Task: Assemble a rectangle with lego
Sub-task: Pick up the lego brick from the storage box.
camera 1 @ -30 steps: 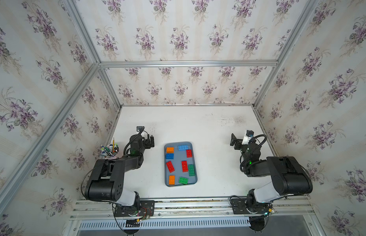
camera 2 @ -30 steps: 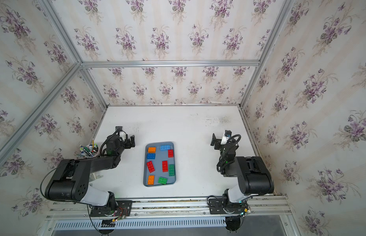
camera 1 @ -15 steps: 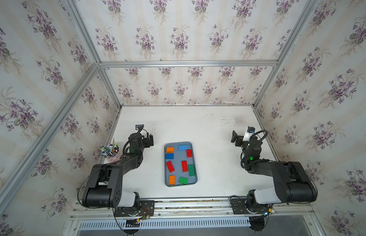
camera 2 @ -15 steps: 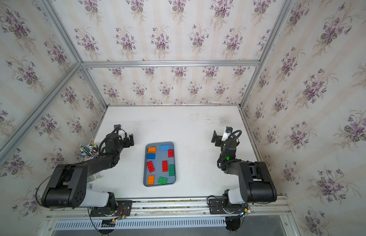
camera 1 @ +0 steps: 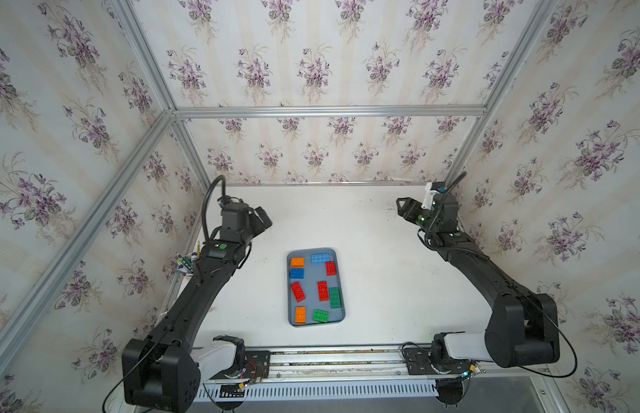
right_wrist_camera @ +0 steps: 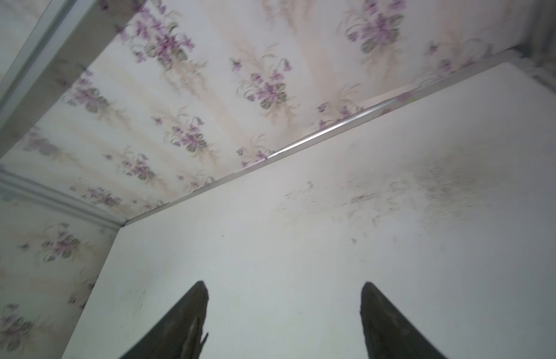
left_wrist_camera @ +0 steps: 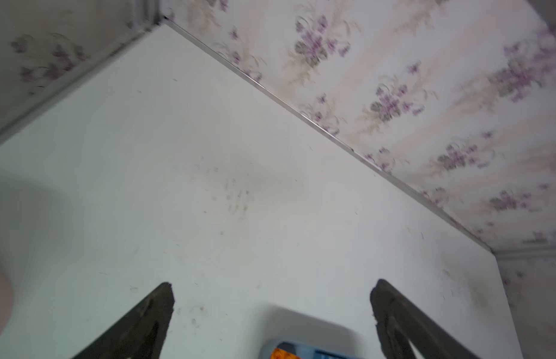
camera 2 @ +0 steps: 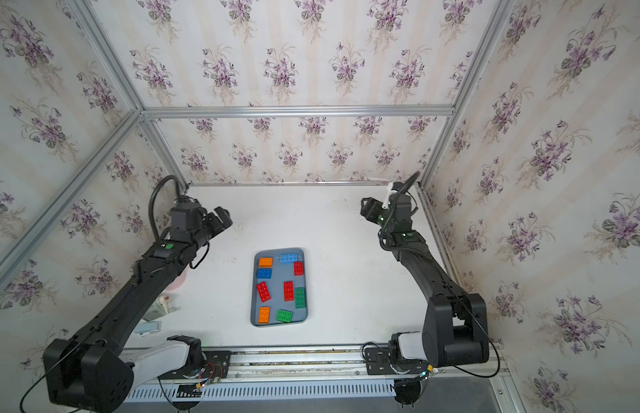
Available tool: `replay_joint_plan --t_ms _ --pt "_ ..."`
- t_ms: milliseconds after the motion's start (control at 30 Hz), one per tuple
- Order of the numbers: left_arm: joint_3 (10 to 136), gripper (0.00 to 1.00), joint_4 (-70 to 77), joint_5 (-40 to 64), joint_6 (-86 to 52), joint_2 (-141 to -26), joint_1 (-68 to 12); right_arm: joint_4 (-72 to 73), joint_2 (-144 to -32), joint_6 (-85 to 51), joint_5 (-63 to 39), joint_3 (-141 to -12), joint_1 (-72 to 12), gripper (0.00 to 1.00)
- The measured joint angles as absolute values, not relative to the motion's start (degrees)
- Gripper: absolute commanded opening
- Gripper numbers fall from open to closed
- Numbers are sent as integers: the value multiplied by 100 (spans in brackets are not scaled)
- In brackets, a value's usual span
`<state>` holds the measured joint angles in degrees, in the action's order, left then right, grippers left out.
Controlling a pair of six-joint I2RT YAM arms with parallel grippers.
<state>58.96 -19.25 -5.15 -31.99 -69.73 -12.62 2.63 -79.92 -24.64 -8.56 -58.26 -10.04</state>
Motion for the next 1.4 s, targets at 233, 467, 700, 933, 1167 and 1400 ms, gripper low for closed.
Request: replay_joint_plan --t_ms 233,467,700,933,1167,1400 --pt "6386 100 -2974 -434 -2370 -7441 -2897 -1559 -8742 -2001 -974 -7126 -2324 65" --pt "5673 100 -3365 -259 -2215 -6641 -2991 -2655 -8901 -1940 -880 -7513 -3317 58" --pt "5122 100 -3671 -307 -2349 -5688 -2993 -3376 -9478 -2051 -847 -7883 -4639 56" --pt "4451 100 -3699 51 -2523 -4298 -3028 -3732 -9808 -2268 -832 -7588 -5345 53" --pt "4045 100 -3647 276 -2923 -4244 -3028 -3688 -10269 -2414 -882 -7505 -5636 52" --pt "3916 100 -3376 421 -3153 -4497 -3065 -3592 -10807 -2443 -786 -7728 -5658 55"
